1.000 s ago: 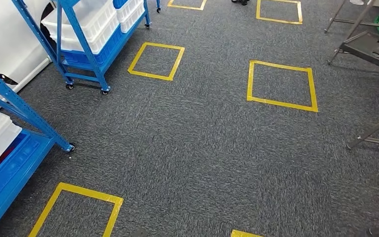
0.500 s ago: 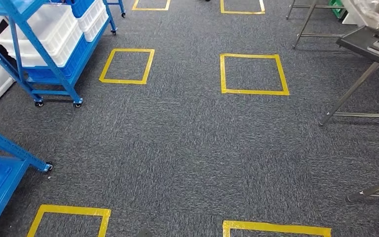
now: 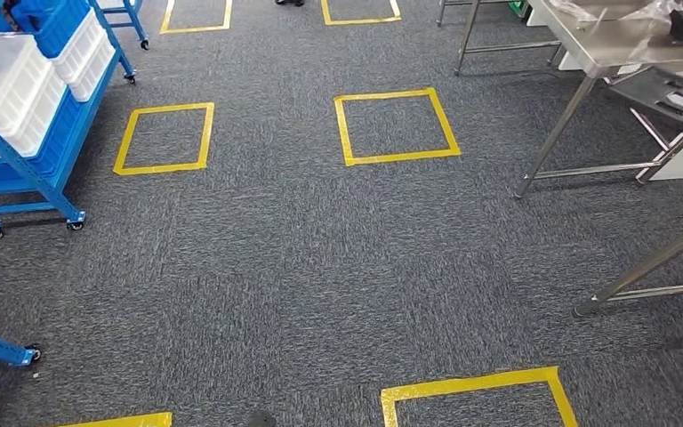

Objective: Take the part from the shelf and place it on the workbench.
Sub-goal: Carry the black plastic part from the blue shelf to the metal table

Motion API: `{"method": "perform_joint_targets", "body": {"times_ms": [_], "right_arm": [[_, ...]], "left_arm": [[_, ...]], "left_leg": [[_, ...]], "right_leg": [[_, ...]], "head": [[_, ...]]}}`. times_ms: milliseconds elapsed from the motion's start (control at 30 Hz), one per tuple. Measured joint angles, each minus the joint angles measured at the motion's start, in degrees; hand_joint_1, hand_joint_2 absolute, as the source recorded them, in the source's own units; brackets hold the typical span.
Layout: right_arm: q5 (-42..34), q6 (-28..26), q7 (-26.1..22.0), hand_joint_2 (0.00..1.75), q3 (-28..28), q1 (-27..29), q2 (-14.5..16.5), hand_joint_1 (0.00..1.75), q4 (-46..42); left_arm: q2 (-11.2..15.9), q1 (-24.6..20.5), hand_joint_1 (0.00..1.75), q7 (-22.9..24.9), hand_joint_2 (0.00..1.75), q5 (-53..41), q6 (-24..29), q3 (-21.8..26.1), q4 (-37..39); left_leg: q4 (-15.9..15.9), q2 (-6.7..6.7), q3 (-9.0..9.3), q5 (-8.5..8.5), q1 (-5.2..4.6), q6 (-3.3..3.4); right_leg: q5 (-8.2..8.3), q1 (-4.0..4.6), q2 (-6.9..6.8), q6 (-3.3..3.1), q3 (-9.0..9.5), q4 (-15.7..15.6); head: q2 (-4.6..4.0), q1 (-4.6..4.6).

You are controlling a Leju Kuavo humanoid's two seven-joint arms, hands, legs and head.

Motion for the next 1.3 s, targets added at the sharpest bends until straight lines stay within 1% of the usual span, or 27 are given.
{"method": "perform_joint_targets", "body": {"times_ms": [33,100,167,200,233,300,367,400,467,533,567,633,667,700,733,767,833,867,900,933,967,1000,1067,1133,1200,1267,1300], "right_arm": [[0.0,0.0,0.0,1.75,0.0,0.1,-0.1,1.75,0.0],[0.1,-0.1,0.0,1.75,-0.1,0.4,-0.2,1.75,0.0],[0.1,-0.3,0.0,1.75,-0.1,1.1,-0.1,1.75,0.0],[0.2,-0.3,0.0,1.75,-0.1,1.5,0.0,1.75,0.0],[0.2,-0.3,0.0,1.75,-0.1,1.9,0.0,1.75,0.0],[0.5,-0.3,0.1,1.75,-0.1,2.3,0.0,1.75,0.0],[0.7,-0.3,0.3,1.75,-0.1,2.5,0.0,1.75,0.0],[0.9,-0.3,0.4,1.75,-0.1,2.6,0.1,1.75,0.0],[1.2,-0.2,0.5,1.75,-0.1,2.7,0.0,1.75,0.0],[1.4,-0.1,0.5,1.75,-0.2,2.4,-0.1,1.75,-0.2],[1.5,-0.1,0.5,1.75,-0.3,2.1,-0.1,1.75,-0.3],[1.8,0.2,0.4,1.75,-0.4,1.8,0.1,1.75,-0.6],[2.0,0.4,0.4,1.75,-0.4,1.7,0.2,1.75,-0.7],[2.4,0.6,0.4,1.75,-0.4,1.7,0.4,1.75,-0.8],[2.7,0.8,0.5,1.75,-0.4,1.6,0.6,1.75,-0.8],[3.0,1.0,0.6,1.75,-0.4,1.4,0.9,1.75,-0.8],[3.6,1.1,0.8,1.75,-0.4,1.1,1.7,1.75,-0.8],[3.9,1.1,0.9,1.75,-0.4,0.9,2.1,1.75,-0.7],[4.3,1.2,1.1,1.75,-0.3,0.8,2.6,1.75,-0.5],[4.6,1.2,1.3,1.75,-0.3,0.7,3.2,1.75,-0.4],[5.0,1.2,1.5,1.75,-0.3,0.6,3.7,1.75,-0.1],[5.4,1.2,1.6,1.75,-0.3,0.6,4.2,1.75,0.1],[5.9,1.2,1.9,1.75,-0.3,0.2,4.6,1.75,0.5],[6.0,1.2,1.9,1.75,-0.3,-0.1,4.7,1.75,0.6],[6.0,1.2,2.0,1.75,-0.3,-0.3,4.8,1.75,0.7],[6.1,1.2,2.0,1.75,-0.2,-1.1,5.3,1.75,1.0],[6.2,1.3,1.8,1.75,-0.1,-1.5,5.5,1.75,1.4]], "left_arm": [[0.0,-0.1,0.00,-0.2,1.75,0.0,-0.2,0.0,0.0],[0.0,0.0,0.00,-0.4,1.75,0.0,-0.4,0.0,0.0],[0.0,0.3,0.00,-0.4,1.75,0.0,-0.5,0.0,0.0],[0.0,0.3,0.00,-0.4,1.75,0.0,-0.5,0.0,0.0],[0.0,0.4,0.00,-0.4,1.75,0.0,-0.5,0.0,0.0],[0.0,0.4,0.00,-0.4,1.75,-0.1,-0.6,0.0,0.0],[0.0,0.3,0.00,-0.4,1.75,0.0,-0.6,0.0,0.1],[0.1,0.3,0.00,-0.5,1.75,0.0,-0.6,0.0,0.1],[0.0,0.2,0.00,-0.8,1.75,0.1,-0.6,0.0,0.1],[0.0,0.1,0.00,-1.1,1.75,0.1,-0.7,0.0,0.1],[0.0,0.0,0.00,-1.2,1.75,0.2,-0.7,0.0,0.1],[0.0,0.1,0.00,-1.4,1.75,0.3,-0.8,0.0,0.1],[0.0,0.1,0.00,-1.5,1.75,0.4,-0.9,0.0,0.1],[0.0,0.1,0.00,-1.6,1.75,0.7,-0.9,0.0,0.1],[0.0,0.0,0.00,-1.7,1.75,0.9,-0.9,0.0,0.1],[0.0,0.1,0.00,-1.8,1.75,1.1,-1.0,0.0,0.1],[0.1,0.3,0.00,-1.9,1.75,1.4,-1.0,0.0,0.1],[0.1,0.5,0.00,-1.9,1.75,1.6,-1.0,0.0,0.1],[0.1,0.6,0.00,-2.0,1.75,1.8,-1.0,0.1,0.1],[0.2,0.7,0.00,-2.0,1.75,2.1,-1.0,0.1,0.1],[0.2,0.8,0.00,-2.0,1.75,2.3,-1.0,0.1,0.1],[0.2,0.7,0.00,-2.0,1.75,2.4,-1.0,0.1,0.1],[0.1,0.6,0.00,-2.0,1.75,2.4,-1.1,0.1,0.1],[0.1,0.6,0.00,-2.0,1.75,2.4,-1.2,0.1,0.1],[0.1,0.6,0.00,-2.0,1.75,2.4,-1.2,0.1,0.1],[0.0,0.7,0.00,-1.9,1.75,2.4,-1.4,0.1,0.1],[0.0,0.8,0.00,-1.8,1.75,2.3,-1.6,0.1,0.1]], "left_leg": [[-0.7,0.74,0.29,0.40,0.03,0.22],[-1.5,2.27,0.59,0.78,0.01,0.43],[-1.4,3.82,0.55,0.69,0.02,0.41],[-1.4,4.61,0.53,0.58,0.06,0.31],[-1.2,5.35,0.51,0.43,0.13,0.13],[-0.6,6.77,0.48,-0.17,0.21,-0.51],[0.3,7.93,0.52,-1.03,-0.01,-1.29],[0.5,8.49,0.64,-1.40,-0.17,-1.65],[0.7,9.69,0.93,-1.89,-0.20,-2.21],[2.2,8.66,0.49,-3.24,0.15,-2.77],[4.5,7.34,-0.50,-4.69,0.34,-2.96],[12.6,4.75,-4.29,-8.44,0.51,-2.95],[16.5,4.24,-6.26,-9.68,0.49,-2.83],[18.7,3.98,-7.57,-9.91,0.43,-2.64],[18.4,3.83,-7.75,-8.90,0.35,-2.36],[15.7,3.56,-6.84,-6.90,0.22,-1.99],[7.3,1.21,-3.46,-2.48,0.00,-1.03],[4.0,-0.07,-2.07,-1.19,-0.07,-0.72],[2.1,-1.05,-1.26,-0.68,-0.15,-0.49],[1.5,-1.32,-0.94,-0.76,-0.21,-0.36],[1.0,-0.66,-0.69,-0.55,-0.35,-0.25],[0.3,0.05,-0.37,-0.16,-0.38,-0.10],[-1.5,1.21,0.33,0.79,-0.24,0.28],[-2.3,1.56,0.62,1.18,-0.13,0.46],[-2.4,1.65,0.63,1.24,-0.16,0.47],[-2.4,2.42,0.61,1.34,-0.24,0.53],[-2.2,3.41,0.62,1.14,-0.15,0.45]], "right_leg": [[-0.77,0.12,-1.74,0.19,-0.56,1.0],[-3.95,0.27,-5.71,0.59,-3.17,6.6],[-6.66,-0.06,-6.96,1.20,-6.32,13.3],[-6.68,-0.32,-7.19,1.51,-6.86,14.5],[-5.68,-0.57,-7.46,1.82,-6.20,13.4],[-2.56,-0.85,-9.34,2.45,-2.25,6.3],[-1.04,-0.65,-11.30,2.10,0.80,0.9],[-1.13,-0.46,-11.57,1.61,1.17,0.2],[-1.18,-0.26,-10.12,0.53,0.97,0.5],[-1.13,-0.28,-8.88,-0.29,0.88,0.5],[-1.09,-0.30,-8.34,-0.68,0.92,0.5],[-1.09,-0.04,-7.10,-1.20,0.93,0.5],[-1.10,0.15,-6.41,-1.33,0.94,0.5],[-1.11,0.34,-5.66,-1.40,0.95,0.5],[-1.12,0.47,-4.91,-1.42,0.97,0.5],[-1.11,0.53,-4.12,-1.42,1.00,0.5],[-1.05,0.46,-2.63,-1.29,0.95,0.5],[-0.96,0.32,-1.95,-1.10,0.86,0.5],[-0.82,0.06,-1.30,-0.80,0.71,0.5],[-0.62,-0.22,-0.63,-0.41,0.56,0.3],[-0.35,-0.45,0.13,0.06,0.49,0.0],[-0.24,-0.62,0.29,0.37,0.43,-0.2],[-0.79,-0.36,-1.32,0.62,0.07,0.3],[-1.50,-0.13,-3.14,0.50,-0.29,1.0],[-1.92,-0.11,-3.59,0.48,-0.57,1.5],[-4.36,-0.07,-5.13,0.57,-2.73,6.2],[-4.96,-0.16,-6.10,0.86,-3.80,8.8]], "head": [[0.00,-0.01],[0.00,-0.01],[0.00,-0.01],[0.00,-0.01],[0.00,-0.01],[0.00,-0.01],[0.00,-0.03],[0.00,-0.04],[0.00,-0.04],[0.00,-0.05],[0.00,-0.05],[0.00,-0.05],[0.00,-0.05],[0.00,-0.05],[0.00,-0.05],[0.00,-0.05],[0.00,-0.05],[0.00,-0.05],[0.00,-0.05],[0.00,-0.05],[0.00,-0.05],[0.00,-0.04],[0.00,-0.02],[0.00,0.00],[0.00,-0.01],[0.00,-0.05],[0.00,-0.06]]}}
